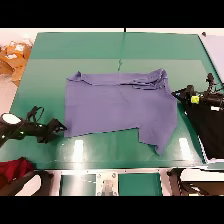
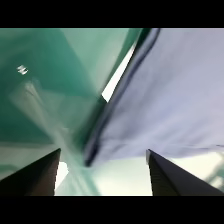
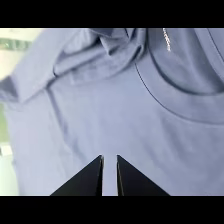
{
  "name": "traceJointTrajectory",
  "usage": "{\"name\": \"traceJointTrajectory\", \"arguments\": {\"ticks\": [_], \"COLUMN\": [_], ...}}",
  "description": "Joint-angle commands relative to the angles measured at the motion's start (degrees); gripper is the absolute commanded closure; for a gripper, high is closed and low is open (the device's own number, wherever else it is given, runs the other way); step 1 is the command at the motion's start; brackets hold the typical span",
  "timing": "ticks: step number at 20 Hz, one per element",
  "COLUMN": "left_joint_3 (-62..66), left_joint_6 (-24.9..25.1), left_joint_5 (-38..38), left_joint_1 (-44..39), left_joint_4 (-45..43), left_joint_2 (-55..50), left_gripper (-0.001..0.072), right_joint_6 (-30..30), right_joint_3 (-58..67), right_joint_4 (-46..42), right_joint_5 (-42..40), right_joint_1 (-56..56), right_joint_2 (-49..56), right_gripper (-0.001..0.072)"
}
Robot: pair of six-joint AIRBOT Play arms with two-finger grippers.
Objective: Fold the shirts.
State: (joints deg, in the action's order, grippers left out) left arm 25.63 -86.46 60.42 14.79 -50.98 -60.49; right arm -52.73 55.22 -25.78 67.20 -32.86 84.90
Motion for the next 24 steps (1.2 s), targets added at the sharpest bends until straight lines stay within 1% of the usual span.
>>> {"name": "traceJointTrajectory", "arguments": {"ticks": [1,2,3,4,5,6,7,8,10,11,12,13,15,18,20,21,22,23,24], "left_joint_3": [-1.77,-1.75,-1.75,-1.38,-0.37,1.42,3.45,5.88,10.27,11.54,12.2,12.2,12.2,12.2,12.2,12.2,12.2,12.2,12.22], "left_joint_6": [6.43,9.97,13.99,17.18,18.16,17.92,17.88,16.48,13.81,13.84,14.29,15.15,15.52,16.33,16.48,16.46,16.48,16.48,16.48], "left_joint_5": [-3.06,-2.78,-1.73,-0.42,0.92,2.71,4.68,6.69,7.93,8.02,8.41,8.2,7.39,7.23,6.21,5.44,4.7,4.24,4.11], "left_joint_1": [-1.22,-1.79,-1.88,-1.77,-1.73,-1.31,-0.52,0.66,3.72,5.03,6.16,6.73,6.86,6.86,6.86,6.86,6.86,6.86,6.86], "left_joint_4": [8.37,13.0,17.46,19.21,18.51,16.06,13.16,8.98,1.81,0.52,0.33,0.28,-0.04,1.92,1.95,2.05,2.1,2.1,2.1], "left_joint_2": [-5.35,-7.61,-9.31,-9.86,-9.86,-9.81,-9.81,-9.81,-9.84,-9.84,-9.88,-9.88,-9.88,-9.88,-9.88,-9.88,-9.88,-9.88,-9.88], "left_gripper": [0.0105,0.0106,0.024,0.0458,0.064,0.0684,0.0685,0.0686,0.0685,0.0685,0.0685,0.0685,0.0684,0.0684,0.0684,0.0684,0.0684,0.0684,0.0684], "right_joint_6": [0.31,0.31,0.28,0.28,0.28,0.28,0.15,-1.25,-2.73,-3.17,-5.35,-8.79,-15.19,-20.11,-23.02,-23.39,-23.37,-23.12,-22.84], "right_joint_3": [-0.35,-0.35,-0.35,-0.35,-0.33,-0.33,-0.33,-0.33,-0.35,-0.35,-0.35,-0.35,-0.35,-1.11,-4.26,-6.64,-8.96,-11.08,-13.0], "right_joint_4": [2.49,2.78,2.75,2.71,2.67,2.6,2.6,2.51,1.11,-0.57,-4.0,-8.35,-15.47,-23.19,-31.17,-33.44,-33.55,-33.18,-33.18], "right_joint_5": [-0.35,-0.31,-0.28,-0.09,0.33,0.83,0.98,0.98,2.84,4.28,4.85,4.83,6.12,11.06,10.32,9.99,9.9,9.11,7.5], "right_joint_1": [0.74,0.79,0.79,0.76,0.76,0.76,0.76,0.76,0.57,0.52,0.5,0.39,-0.76,-3.74,-6.32,-7.8,-8.85,-9.25,-9.18], "right_joint_2": [-0.11,-0.11,-0.13,-0.13,-0.13,-0.13,-0.13,-0.13,-0.13,-0.13,-0.15,-0.15,-0.15,-1.79,-5.33,-7.06,-8.11,-8.33,-8.24], "right_gripper": [0.0582,0.0555,0.0554,0.0553,0.0525,0.0507,0.0508,0.0509,0.052,0.052,0.053,0.0605,0.0586,0.0589,0.0588,0.0564,0.0424,0.0251,0.0212]}}
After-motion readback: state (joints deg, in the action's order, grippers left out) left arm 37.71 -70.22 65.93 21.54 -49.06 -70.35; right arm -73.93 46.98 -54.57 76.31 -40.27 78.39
